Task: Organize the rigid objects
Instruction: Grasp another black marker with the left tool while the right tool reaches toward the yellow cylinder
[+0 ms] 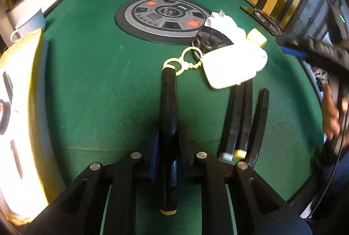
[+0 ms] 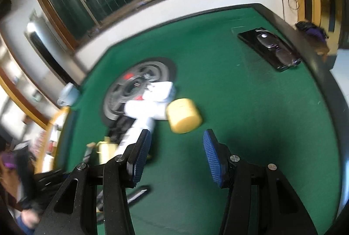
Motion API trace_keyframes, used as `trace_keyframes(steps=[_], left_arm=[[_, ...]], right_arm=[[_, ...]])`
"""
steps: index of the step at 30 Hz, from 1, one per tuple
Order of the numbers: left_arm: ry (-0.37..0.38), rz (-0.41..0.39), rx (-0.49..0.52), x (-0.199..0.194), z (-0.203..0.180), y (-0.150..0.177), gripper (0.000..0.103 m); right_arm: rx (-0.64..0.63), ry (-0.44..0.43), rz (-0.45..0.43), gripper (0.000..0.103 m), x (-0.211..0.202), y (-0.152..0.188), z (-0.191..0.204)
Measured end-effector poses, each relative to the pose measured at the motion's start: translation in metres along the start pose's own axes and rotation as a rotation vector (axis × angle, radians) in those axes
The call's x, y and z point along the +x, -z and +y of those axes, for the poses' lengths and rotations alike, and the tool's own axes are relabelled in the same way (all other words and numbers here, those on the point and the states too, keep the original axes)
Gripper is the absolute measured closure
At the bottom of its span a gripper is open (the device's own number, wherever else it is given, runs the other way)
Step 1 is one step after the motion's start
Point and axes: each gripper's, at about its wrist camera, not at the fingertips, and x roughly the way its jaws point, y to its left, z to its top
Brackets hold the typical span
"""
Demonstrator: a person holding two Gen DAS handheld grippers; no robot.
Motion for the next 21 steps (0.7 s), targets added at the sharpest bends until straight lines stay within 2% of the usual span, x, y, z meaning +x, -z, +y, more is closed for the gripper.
trace_keyframes(steps=[4,9,11,15,17,18,19,20,21], left_arm=[[-0.009,-0.011,0.005,0.0,-0.001,0.0,0.089],[-0.027,-0.022,0.015,0.004,-0.003,0.0,0.089],[-0.036,-0.02,0.021,0.006,-0.005,-0.003,0.087],[-0.008,-0.03,0.028,0.012,-0.011,-0.011,0.062],[-0.043,-0.05,0.04,0.015,-0.016,-0.013,0.062],[-0.053,-0.061,0.038,0.015,-0.017,-0.012,0.067],[-0.062,-0.073,0.036,0.015,-0.018,-0.011,0.088],[-0.066,-0.081,0.033,0.014,-0.017,-0.01,0.091],[-0.026,-0.079,0.007,0.013,-0.014,-0.009,0.091]], right_arm=[[-0.036,-0.008,0.046,0.058,0.018,-0.016,0.001],[-0.148,0.115,0.055,0.058,0.038,-0.028,0.016],[-0.155,0.13,0.061,0.058,0.047,-0.03,0.015],[-0.157,0.099,0.092,0.066,0.055,-0.025,0.013],[-0.151,0.094,0.09,0.066,0.054,-0.025,0.012],[-0.136,0.09,0.091,0.066,0.053,-0.024,0.01],[-0.128,0.084,0.088,0.066,0.05,-0.024,0.008],[-0.127,0.078,0.081,0.067,0.047,-0.023,0.006],[-0.127,0.076,0.073,0.067,0.043,-0.022,0.005]])
